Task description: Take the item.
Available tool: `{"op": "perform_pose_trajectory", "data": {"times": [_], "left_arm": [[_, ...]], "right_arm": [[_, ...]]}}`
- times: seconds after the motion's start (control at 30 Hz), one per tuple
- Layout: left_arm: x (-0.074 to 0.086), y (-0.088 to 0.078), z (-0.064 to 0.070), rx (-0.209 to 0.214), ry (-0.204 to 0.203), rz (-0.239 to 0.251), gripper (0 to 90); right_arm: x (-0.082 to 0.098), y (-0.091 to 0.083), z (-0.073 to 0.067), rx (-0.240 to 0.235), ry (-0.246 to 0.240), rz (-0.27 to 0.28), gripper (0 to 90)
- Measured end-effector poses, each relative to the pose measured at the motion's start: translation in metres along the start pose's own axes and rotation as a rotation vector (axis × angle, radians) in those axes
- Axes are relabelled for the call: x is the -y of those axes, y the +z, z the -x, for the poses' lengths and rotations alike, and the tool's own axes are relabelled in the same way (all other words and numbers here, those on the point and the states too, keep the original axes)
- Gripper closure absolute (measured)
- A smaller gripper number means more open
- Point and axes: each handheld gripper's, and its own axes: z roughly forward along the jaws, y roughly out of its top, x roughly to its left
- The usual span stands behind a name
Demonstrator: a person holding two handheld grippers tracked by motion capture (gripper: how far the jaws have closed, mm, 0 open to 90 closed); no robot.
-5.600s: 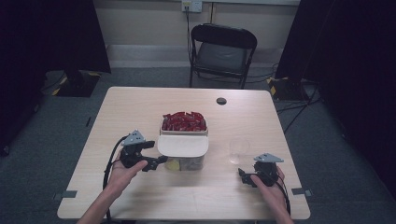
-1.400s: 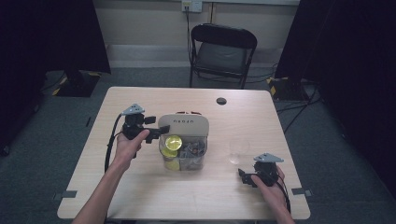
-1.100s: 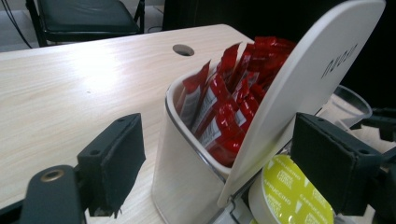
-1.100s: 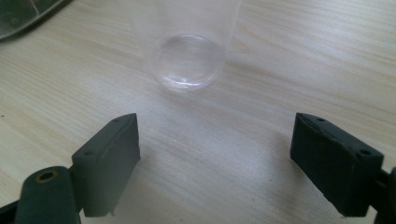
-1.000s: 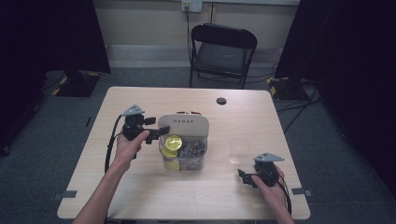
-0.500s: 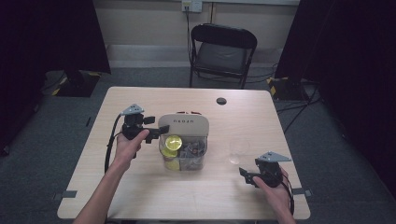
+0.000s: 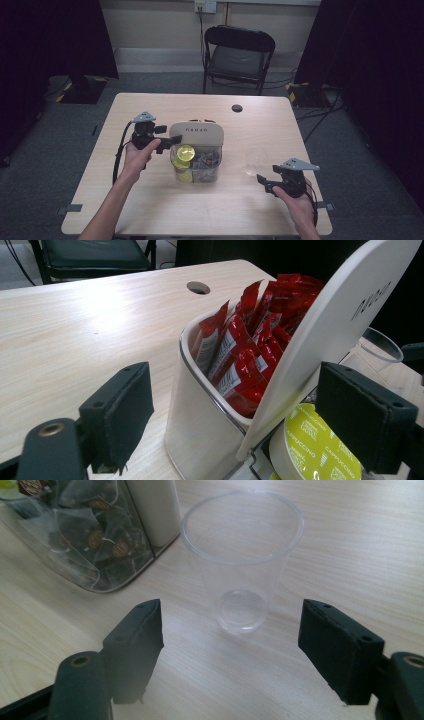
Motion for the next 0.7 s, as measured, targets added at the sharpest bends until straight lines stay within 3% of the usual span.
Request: {"op": "perform_pose_trajectory", "data": {"times": [0.33, 0.7], "left_arm": [[0.0, 0.001, -0.001, 0.011, 0.0, 0.001, 15.3], [-0.002, 0.003, 0.002, 0.012, 0.005, 0.0, 15.4]], "right_arm": [[-0.02, -0.01, -0.008, -0.047, -0.008, 0.054, 27.4], [-0.047, -0.006, -0.033, -0.12, -0.074, 0.098, 28.5]]}}
